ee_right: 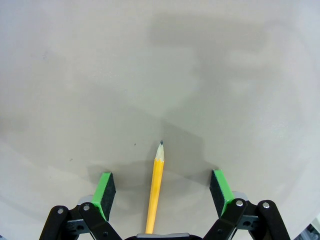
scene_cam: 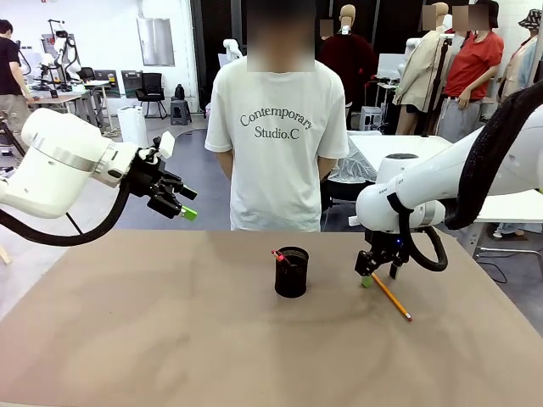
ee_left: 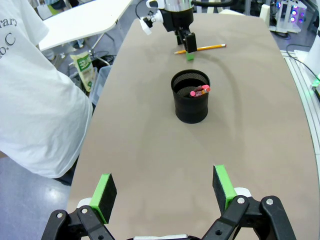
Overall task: Place the pens into the pen holder.
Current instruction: Pick up a writing instrument from the table and place it into the Pen holder.
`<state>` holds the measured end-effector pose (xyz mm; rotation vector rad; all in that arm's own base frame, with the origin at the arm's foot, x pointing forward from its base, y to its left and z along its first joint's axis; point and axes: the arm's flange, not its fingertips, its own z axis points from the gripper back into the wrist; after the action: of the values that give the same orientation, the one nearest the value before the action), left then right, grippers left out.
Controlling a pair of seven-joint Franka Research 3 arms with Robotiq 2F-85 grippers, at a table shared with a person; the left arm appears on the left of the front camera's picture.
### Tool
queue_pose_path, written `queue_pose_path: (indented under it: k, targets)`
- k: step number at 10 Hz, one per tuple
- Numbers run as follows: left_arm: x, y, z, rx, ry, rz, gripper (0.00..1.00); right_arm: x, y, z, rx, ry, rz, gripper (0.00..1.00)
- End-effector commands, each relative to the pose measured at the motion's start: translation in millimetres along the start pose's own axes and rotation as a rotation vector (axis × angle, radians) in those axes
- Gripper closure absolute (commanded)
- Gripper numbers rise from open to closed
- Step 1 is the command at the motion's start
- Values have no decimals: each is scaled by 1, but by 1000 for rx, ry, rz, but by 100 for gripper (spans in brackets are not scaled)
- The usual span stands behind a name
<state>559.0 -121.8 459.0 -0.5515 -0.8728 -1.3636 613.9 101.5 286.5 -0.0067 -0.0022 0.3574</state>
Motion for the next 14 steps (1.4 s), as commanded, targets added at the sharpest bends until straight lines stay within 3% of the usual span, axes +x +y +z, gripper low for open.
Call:
queue_pose_path:
  k: [1,5,10,12,14]
  targets:
    - [0,0,1,1,4,-1,0,4,-1,5,-11,-30,16,20]
    - [0,0,1,1,4,-1,0,4,0,7,-2,-26,16,100]
    - [0,0,1,1,4,-1,0,2,4,10,29,-35,60,100]
    - [0,0,1,1,4,-1,0,0,4,18,154,-106,110,100]
    - [0,0,1,1,4,-1,0,-3,-4,42,328,-270,150,100]
